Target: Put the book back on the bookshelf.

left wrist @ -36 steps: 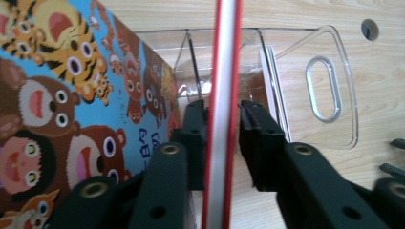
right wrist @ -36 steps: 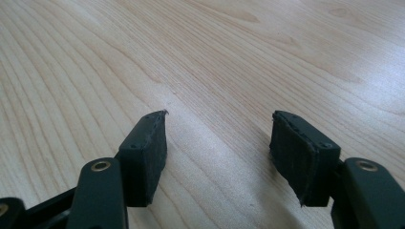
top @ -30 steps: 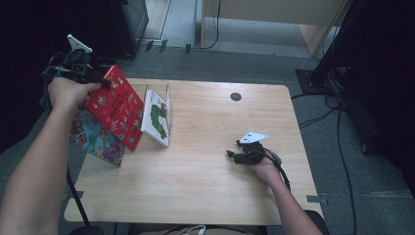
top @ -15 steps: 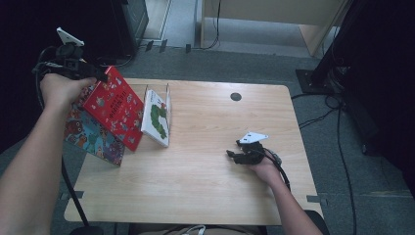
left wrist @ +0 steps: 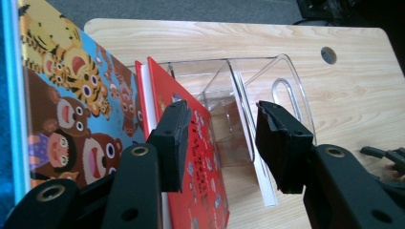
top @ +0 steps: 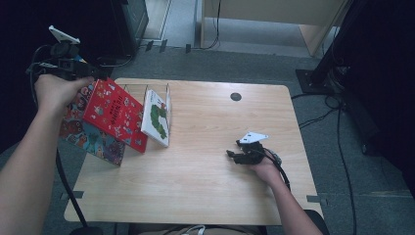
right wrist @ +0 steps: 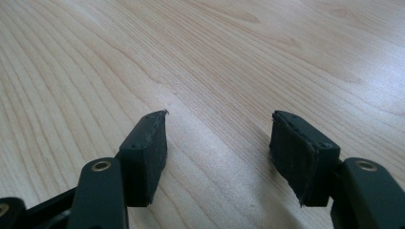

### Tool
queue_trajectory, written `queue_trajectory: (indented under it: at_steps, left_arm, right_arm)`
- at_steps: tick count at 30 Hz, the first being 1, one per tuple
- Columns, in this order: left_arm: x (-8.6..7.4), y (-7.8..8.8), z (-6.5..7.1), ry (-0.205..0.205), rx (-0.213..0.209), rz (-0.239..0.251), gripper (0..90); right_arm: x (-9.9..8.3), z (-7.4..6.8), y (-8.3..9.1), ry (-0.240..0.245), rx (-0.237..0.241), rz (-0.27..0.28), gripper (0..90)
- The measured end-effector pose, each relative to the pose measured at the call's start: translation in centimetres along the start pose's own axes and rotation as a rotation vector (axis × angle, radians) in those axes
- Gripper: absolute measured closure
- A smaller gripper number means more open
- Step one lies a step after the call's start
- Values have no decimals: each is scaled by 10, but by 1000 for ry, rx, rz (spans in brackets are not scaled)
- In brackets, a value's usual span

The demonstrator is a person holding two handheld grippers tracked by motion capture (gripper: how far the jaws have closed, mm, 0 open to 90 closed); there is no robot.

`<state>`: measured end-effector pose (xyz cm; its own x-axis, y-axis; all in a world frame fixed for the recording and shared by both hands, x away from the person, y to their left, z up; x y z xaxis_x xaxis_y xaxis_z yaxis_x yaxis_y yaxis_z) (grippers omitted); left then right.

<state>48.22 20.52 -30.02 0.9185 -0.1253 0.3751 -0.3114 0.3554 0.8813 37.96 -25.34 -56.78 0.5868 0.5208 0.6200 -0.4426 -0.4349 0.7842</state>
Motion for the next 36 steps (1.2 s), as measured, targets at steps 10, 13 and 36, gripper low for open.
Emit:
queue_trajectory:
  at_steps: [10, 13, 36]
  left_arm:
    - [-12, -1, 9, -39, 8, 26, 501]
    - [-16, 1, 16, -47, -20, 36, 489]
    - [-48, -22, 59, -118, -108, 68, 431]
  right_arm:
    - [0, 0, 0, 3, 3, -2, 366]
    - [0, 0, 0, 3, 3, -1, 365]
    - [0, 0, 0, 6, 3, -2, 364]
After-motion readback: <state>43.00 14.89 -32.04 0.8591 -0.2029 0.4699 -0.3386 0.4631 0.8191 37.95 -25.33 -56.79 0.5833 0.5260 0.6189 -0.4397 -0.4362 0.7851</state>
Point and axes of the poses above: each handheld gripper's, and its own axes: y roughly backward along the jaws, x roughly out of its top, z roughly to its right, the point moved 7 cm from there along -y, roughly forward along the jaws, and after that the axes turned 11 degrees about -z, right-handed, at the moved point
